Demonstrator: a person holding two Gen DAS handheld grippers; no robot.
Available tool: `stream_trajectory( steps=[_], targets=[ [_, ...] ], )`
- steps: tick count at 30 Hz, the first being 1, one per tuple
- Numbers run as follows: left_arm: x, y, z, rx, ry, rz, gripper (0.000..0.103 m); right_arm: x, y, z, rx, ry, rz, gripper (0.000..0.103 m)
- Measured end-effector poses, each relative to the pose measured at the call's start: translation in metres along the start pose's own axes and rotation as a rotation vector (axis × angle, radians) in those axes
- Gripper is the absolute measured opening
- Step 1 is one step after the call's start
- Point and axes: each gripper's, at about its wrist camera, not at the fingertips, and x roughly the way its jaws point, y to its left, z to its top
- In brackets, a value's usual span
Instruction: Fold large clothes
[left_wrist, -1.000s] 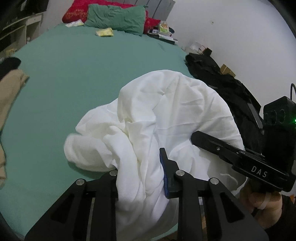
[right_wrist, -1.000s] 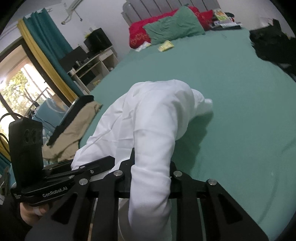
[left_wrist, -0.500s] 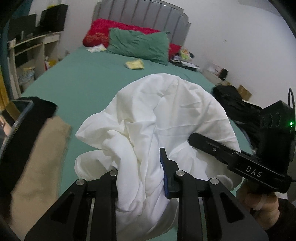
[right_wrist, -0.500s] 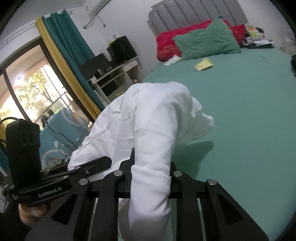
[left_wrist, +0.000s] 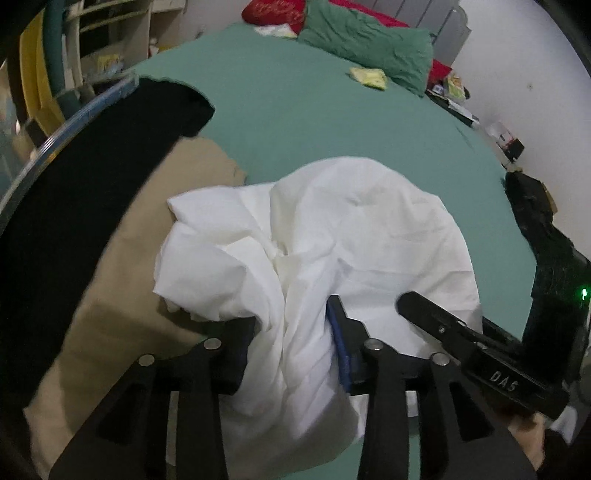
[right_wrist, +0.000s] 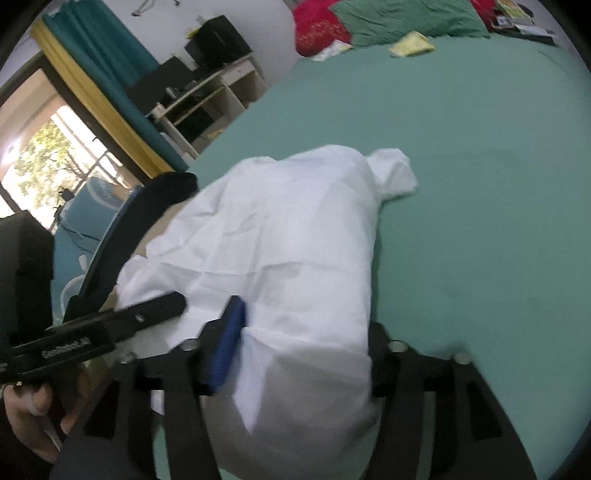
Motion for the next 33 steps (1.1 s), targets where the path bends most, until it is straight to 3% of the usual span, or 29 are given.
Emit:
stream_trajectory(
  steps=[4,7,12,24,33],
  targets=[
    [-0.022,0.001,-0.011,-0.023,-0.048,0.035,0.060,-0.026,-0.005,0.004,-0.010,0.012,-0.106,0.082],
    [-0.050,0.000,-0.026,-0.041,-0.101,0.090,0.062,-0.055,-0.007,0.003,-0.023,0.003,-0.143,0.092],
    [-0.087,-0.009,-0.053,-0.055,-0.133,0.106,0.063,-0.103,-0.008,-0.017,-0.062,0.043,-0.213,0.092],
    [-0.138,-0.092,-0.124,0.003,-0.124,0.060,0.063,-0.204,-0.012,-0.076,-0.048,0.041,-0.285,0.092],
    [-0.208,-0.165,-0.143,0.075,-0.251,0.044,0.063,-0.290,-0.002,-0.096,-0.091,-0.048,-0.367,0.093]
  ],
)
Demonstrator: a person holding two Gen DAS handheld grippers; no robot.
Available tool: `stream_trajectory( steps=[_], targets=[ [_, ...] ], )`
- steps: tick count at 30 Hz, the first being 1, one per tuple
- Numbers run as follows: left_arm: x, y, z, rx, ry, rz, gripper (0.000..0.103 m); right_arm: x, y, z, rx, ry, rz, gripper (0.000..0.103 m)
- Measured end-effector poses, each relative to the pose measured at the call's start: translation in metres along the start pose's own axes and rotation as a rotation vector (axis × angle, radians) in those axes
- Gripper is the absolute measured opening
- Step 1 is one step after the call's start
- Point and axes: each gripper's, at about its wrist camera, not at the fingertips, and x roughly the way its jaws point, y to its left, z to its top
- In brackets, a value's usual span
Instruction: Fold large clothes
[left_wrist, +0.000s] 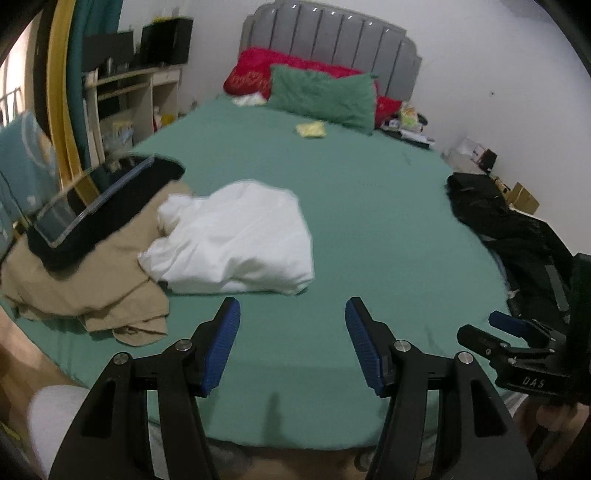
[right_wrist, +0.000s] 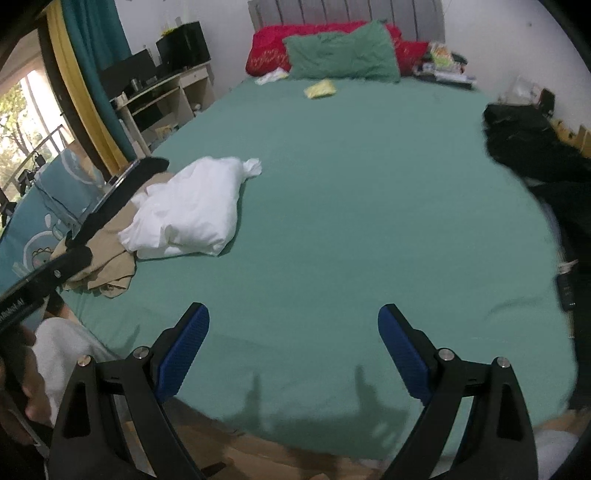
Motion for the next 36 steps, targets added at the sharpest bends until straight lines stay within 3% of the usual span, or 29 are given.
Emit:
stream_trajectory(
  steps=[7,10,15,20,26,36],
  targets=[
    [-0.073,-0.052,0.025,0.121,-0.156,-0.036,0.063,-0.074,-0.005,0.018,-0.019,-0.145,-0.057,0.093],
    [-0.100,-0.072,0.032,0.156,-0.222,0.027,0.063,-0.110,-0.002,0.027,-0.019,-0.232,-0.057,0.094],
    [-0.137,-0.082,0.041,0.143,-0.340,0.033,0.063,-0.155,0.007,0.034,-0.045,-0.347,-0.063,0.095],
    [-0.154,-0.085,0.042,0.159,-0.420,0.055,0.063,-0.169,0.014,0.036,-0.059,-0.389,-0.054,0.097],
    [-0.148,-0.078,0.037,0.139,-0.407,0.017,0.064,-0.158,0.020,0.033,-0.057,-0.388,-0.050,0.097],
    [-0.130,-0.054,0.033,0.097,-0.378,0.035,0.064,-0.135,0.029,0.030,-0.069,-0.359,-0.039,0.097]
  ],
)
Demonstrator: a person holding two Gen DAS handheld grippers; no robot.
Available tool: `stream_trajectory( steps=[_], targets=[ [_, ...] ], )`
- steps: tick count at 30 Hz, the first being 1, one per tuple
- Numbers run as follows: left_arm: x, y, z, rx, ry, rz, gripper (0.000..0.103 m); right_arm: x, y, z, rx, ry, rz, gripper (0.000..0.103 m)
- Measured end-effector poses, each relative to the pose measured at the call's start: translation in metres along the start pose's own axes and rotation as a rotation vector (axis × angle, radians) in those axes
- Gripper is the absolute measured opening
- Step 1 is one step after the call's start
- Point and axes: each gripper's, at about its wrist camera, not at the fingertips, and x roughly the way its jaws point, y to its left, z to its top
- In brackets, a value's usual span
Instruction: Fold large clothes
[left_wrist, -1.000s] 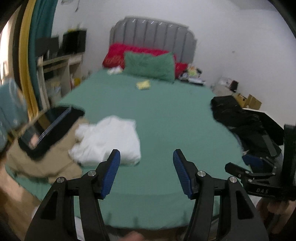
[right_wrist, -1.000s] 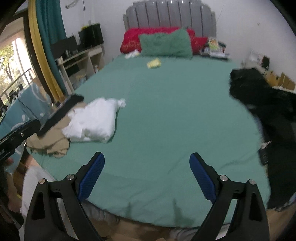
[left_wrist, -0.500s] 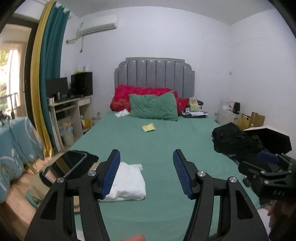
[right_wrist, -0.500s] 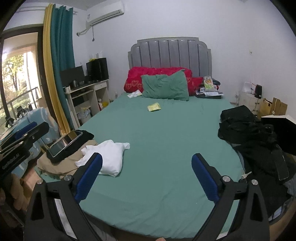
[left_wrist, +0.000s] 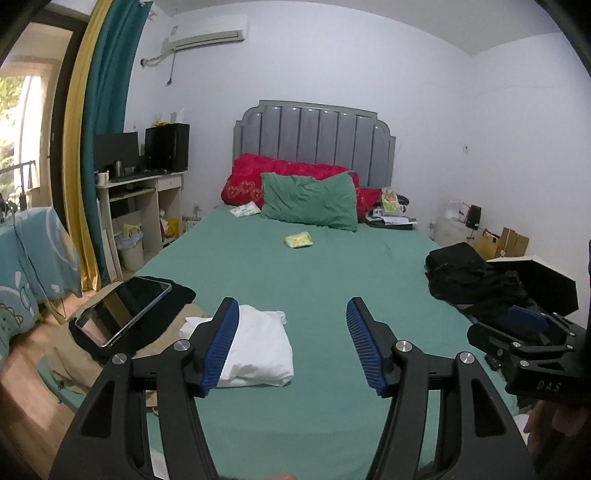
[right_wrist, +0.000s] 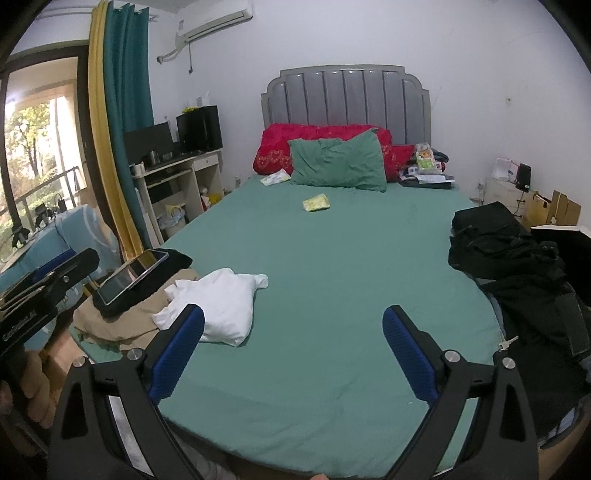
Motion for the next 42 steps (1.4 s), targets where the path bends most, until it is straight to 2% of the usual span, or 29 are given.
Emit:
stream_trajectory(
  steps=[17,42],
  targets=[
    [0.012,0.019,-0.004,-0.053,0.029,0.010,0.064,0.016,0.013,-0.002,-0.023,0.034,-0.005,0.097],
    [0.010,0.010,-0.005,-0.054,0.031,0.021,0.064,0.016,0.014,-0.002,-0.025,0.032,-0.007,0.097]
  ],
)
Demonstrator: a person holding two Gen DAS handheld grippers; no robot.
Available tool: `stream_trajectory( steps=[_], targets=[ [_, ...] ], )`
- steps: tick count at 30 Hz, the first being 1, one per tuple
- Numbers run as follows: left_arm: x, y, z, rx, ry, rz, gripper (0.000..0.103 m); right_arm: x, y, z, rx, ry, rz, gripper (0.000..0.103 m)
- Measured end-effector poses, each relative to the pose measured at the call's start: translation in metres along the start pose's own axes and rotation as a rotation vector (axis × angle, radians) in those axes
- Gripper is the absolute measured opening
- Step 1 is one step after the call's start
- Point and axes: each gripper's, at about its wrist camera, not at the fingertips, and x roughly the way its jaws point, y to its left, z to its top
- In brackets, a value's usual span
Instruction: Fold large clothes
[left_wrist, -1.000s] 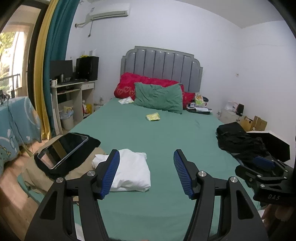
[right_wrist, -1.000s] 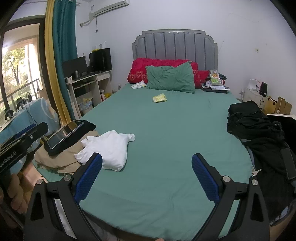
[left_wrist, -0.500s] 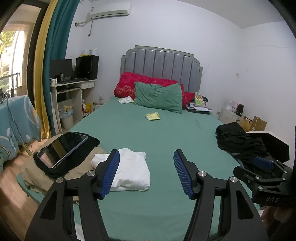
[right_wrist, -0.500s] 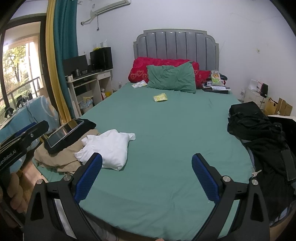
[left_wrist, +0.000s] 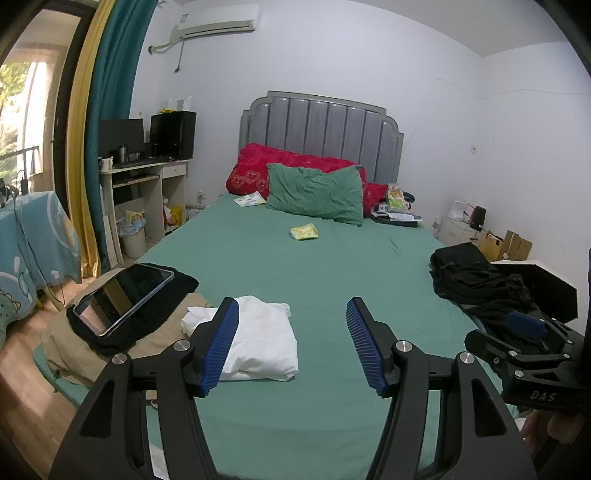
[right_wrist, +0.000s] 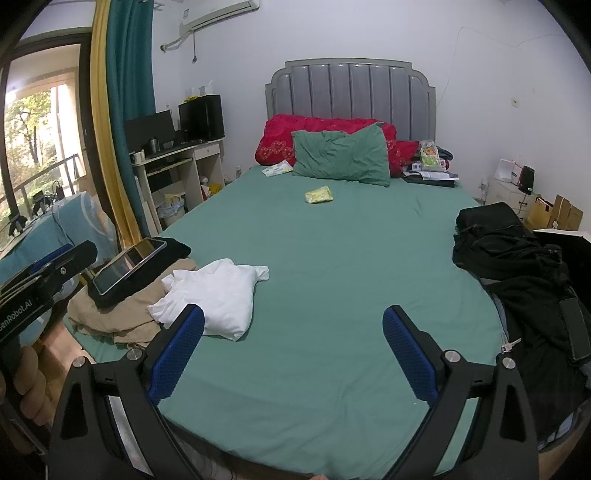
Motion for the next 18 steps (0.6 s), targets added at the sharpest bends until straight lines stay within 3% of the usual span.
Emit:
stream_trajectory(
  steps=[18],
  targets=[
    [0.0008,0.0025,0.0009,0.003,0.000,-0.004,0.064,0.0003,-0.0031,0.0005,-0.001,0.000,0.001,0.097]
  ],
)
